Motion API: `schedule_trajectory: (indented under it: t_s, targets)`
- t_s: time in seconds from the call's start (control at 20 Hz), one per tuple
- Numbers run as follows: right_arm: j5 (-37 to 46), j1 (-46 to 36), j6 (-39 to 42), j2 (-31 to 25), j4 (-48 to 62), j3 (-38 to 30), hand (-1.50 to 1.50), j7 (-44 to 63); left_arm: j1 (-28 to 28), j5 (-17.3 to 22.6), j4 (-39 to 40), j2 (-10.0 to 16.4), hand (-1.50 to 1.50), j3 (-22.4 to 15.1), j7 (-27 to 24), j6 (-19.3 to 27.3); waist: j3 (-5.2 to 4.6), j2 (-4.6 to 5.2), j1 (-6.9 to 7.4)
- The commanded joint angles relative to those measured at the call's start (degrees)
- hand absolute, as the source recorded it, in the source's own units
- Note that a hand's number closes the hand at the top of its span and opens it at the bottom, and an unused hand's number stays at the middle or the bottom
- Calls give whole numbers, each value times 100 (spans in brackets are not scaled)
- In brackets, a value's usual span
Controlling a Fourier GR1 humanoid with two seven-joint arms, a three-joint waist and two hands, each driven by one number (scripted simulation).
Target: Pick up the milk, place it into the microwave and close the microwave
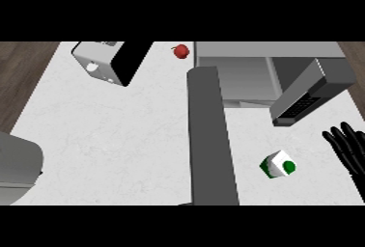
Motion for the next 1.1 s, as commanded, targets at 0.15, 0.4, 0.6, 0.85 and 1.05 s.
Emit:
schedule_trajectory:
  t_s: [0.15,0.4,0.6,0.85,1.05]
  targets:
    - [1032,-381,-223,320,1414,-16,-150,-716,465,711,-343,98,-150,566,83,-433,1,4,45]
    - [1599,-695,-472,332,2330,-121,-150,-1219,776,1032,-363,38,-150,882,44,-738,2,3,53]
    - [1986,-703,-341,91,3712,-337,-150,-2388,864,851,42,-90,-150,1016,-397,-1214,3,6,55]
    - [2654,-1168,-760,18,4919,-222,-150,-3034,1164,1128,-340,-236,-150,1123,-252,-1255,5,7,74]
    - [2891,-1396,-802,-187,5940,-259,-150,-3933,1431,1263,-583,-262,-150,1130,-31,-1399,8,7,70]
